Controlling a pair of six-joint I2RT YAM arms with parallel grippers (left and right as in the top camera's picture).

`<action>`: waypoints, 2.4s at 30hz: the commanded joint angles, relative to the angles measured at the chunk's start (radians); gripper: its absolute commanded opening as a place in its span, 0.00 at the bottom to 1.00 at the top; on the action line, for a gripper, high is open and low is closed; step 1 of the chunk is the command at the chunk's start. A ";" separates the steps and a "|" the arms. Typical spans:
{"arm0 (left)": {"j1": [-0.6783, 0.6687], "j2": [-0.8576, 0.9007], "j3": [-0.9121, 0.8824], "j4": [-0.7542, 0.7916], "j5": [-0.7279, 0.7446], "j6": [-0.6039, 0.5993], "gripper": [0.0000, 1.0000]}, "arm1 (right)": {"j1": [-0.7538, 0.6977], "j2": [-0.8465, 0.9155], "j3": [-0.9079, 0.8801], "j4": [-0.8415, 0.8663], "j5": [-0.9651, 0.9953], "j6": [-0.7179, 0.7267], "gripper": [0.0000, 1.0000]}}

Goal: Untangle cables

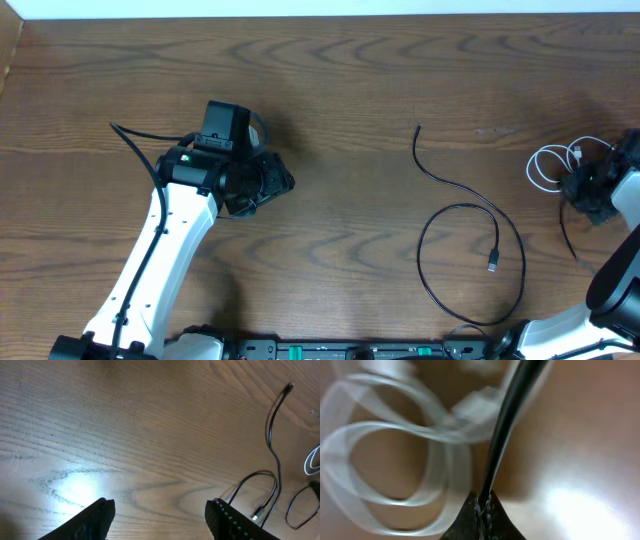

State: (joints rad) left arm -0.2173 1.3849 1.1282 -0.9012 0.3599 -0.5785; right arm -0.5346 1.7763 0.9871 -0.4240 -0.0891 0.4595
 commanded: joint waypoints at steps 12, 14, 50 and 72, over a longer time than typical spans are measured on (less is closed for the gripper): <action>0.002 -0.005 0.002 -0.004 -0.010 0.010 0.63 | -0.002 0.002 0.078 0.568 -0.785 0.307 0.01; 0.002 -0.005 0.002 -0.004 -0.010 0.010 0.63 | -0.002 0.002 0.078 0.570 -0.784 0.310 0.01; 0.002 -0.005 -0.016 -0.108 -0.302 0.055 0.63 | 0.320 -0.207 0.088 -0.617 -0.269 -0.346 0.59; 0.002 -0.005 -0.017 -0.115 -0.301 0.055 0.63 | 1.019 -0.205 -0.193 -0.450 -0.122 -0.192 0.52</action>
State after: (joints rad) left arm -0.2173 1.3849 1.1213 -1.0126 0.0750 -0.5415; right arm 0.4454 1.5734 0.8139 -0.8818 -0.2188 0.2062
